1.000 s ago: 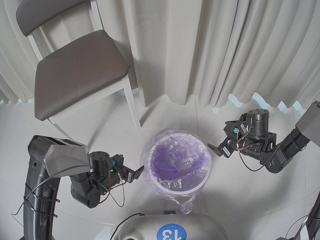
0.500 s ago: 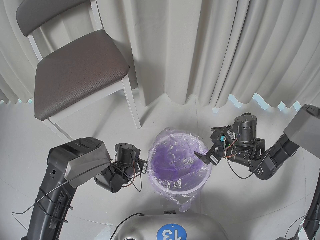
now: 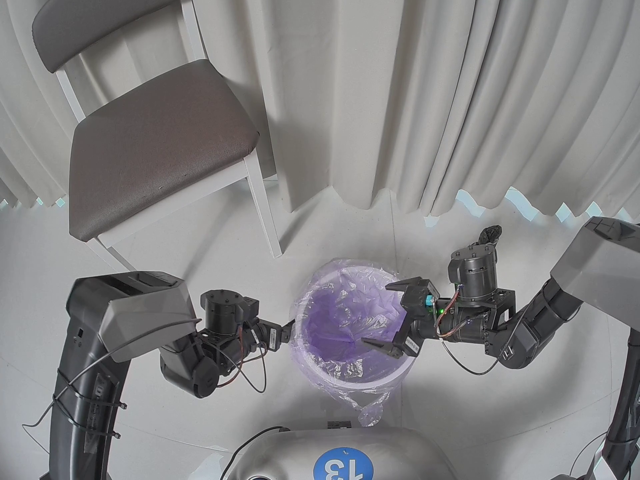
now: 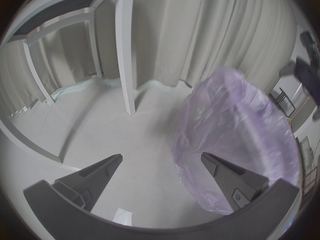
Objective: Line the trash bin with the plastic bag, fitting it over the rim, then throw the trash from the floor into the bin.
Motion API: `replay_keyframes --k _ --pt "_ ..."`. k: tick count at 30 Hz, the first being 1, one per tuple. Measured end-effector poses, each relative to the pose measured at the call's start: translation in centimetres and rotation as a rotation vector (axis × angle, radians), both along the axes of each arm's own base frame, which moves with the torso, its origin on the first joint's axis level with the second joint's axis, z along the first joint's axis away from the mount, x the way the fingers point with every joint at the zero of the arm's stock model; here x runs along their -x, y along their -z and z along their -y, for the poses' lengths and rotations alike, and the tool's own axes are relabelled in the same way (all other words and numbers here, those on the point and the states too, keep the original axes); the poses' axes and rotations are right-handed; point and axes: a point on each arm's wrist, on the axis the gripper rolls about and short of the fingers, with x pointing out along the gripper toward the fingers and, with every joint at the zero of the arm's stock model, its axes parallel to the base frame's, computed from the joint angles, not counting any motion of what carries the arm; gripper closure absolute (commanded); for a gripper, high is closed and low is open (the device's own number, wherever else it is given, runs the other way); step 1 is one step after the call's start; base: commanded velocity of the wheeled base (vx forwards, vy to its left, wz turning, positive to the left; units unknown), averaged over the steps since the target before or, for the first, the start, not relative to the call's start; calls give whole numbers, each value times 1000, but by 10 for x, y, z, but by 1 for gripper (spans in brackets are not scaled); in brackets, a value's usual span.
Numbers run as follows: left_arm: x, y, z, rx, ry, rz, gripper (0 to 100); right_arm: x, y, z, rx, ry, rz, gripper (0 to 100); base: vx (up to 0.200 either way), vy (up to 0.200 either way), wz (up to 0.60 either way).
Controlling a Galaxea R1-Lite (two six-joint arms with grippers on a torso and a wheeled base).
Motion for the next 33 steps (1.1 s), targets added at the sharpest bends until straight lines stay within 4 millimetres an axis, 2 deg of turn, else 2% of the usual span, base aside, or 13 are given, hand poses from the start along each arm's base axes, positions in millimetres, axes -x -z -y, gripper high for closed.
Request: replay_keyframes --k 8,13,31,32,33 --pt "5 -47 -22 56 -12 78 0 9 22 3 130 -72 -134 0 0 0 0" --pt "6 -64 -27 69 -19 114 0 2 22 2 153 -81 -139 0 0 0 0" --pt "11 -79 -30 80 -17 148 0 -10 48 -2 180 -83 -177 0 0 0 0" --pt "11 -79 -30 80 -18 148 0 -10 50 -2 181 -84 -179 100 0 0 0" --pt "11 -79 -30 80 -18 148 0 -10 50 -2 182 -84 -179 100 0 0 0"
